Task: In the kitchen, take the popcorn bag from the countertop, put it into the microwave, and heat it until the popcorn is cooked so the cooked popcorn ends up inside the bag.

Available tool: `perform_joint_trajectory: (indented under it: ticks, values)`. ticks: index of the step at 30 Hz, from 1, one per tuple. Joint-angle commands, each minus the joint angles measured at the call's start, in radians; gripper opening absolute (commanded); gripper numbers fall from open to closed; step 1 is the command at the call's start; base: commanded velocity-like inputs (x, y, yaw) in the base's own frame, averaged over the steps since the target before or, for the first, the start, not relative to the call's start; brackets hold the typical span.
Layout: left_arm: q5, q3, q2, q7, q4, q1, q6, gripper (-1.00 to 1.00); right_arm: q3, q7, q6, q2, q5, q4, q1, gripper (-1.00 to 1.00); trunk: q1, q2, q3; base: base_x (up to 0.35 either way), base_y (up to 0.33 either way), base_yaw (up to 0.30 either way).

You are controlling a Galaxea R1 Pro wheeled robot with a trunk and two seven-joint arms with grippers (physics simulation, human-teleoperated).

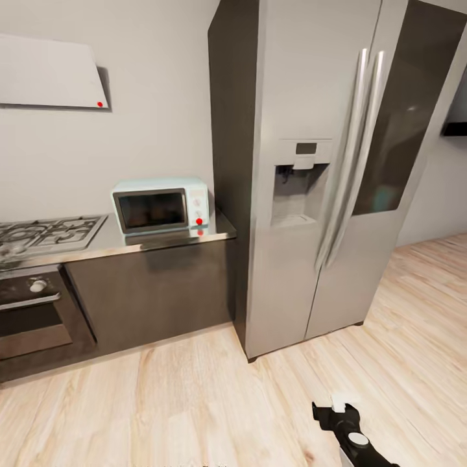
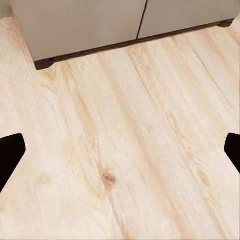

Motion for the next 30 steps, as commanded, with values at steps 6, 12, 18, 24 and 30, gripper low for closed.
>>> perform_joint_trajectory:
  ticks: [6,12,18,24,30]
  values:
    - [0.002,0.007,-0.001,0.0,-0.001,0.031,-0.007,1.0,0.001,-0.006,-0.032,0.003,-0.001,0.0,0.0,1.0,0.0,0.0,-0.004,0.0,0.0,0.276]
    - [0.002,0.006,-0.002,0.001,-0.003,0.033,-0.007,1.0,0.006,-0.003,0.019,0.067,-0.002,-0.159,-0.048,1.0,0.0,0.0,-0.008,0.0,0.0,0.275]
    - [0.002,0.005,-0.002,0.001,-0.003,0.033,-0.007,1.0,0.081,-0.002,0.368,0.141,0.004,-0.704,-0.077,1.0,0.0,0.0,-0.012,0.0,0.0,0.265]
    - [0.001,0.003,-0.005,0.001,-0.004,0.033,-0.007,1.0,0.135,0.0,0.591,0.135,0.011,-1.206,-0.009,1.0,0.0,0.0,-0.017,0.0,0.0,0.254]
    - [0.001,0.002,-0.006,0.001,-0.003,0.033,-0.007,1.0,0.143,-0.002,0.598,0.135,0.012,-1.243,0.0,1.0,0.0,0.0,-0.021,0.022,0.0,0.24]
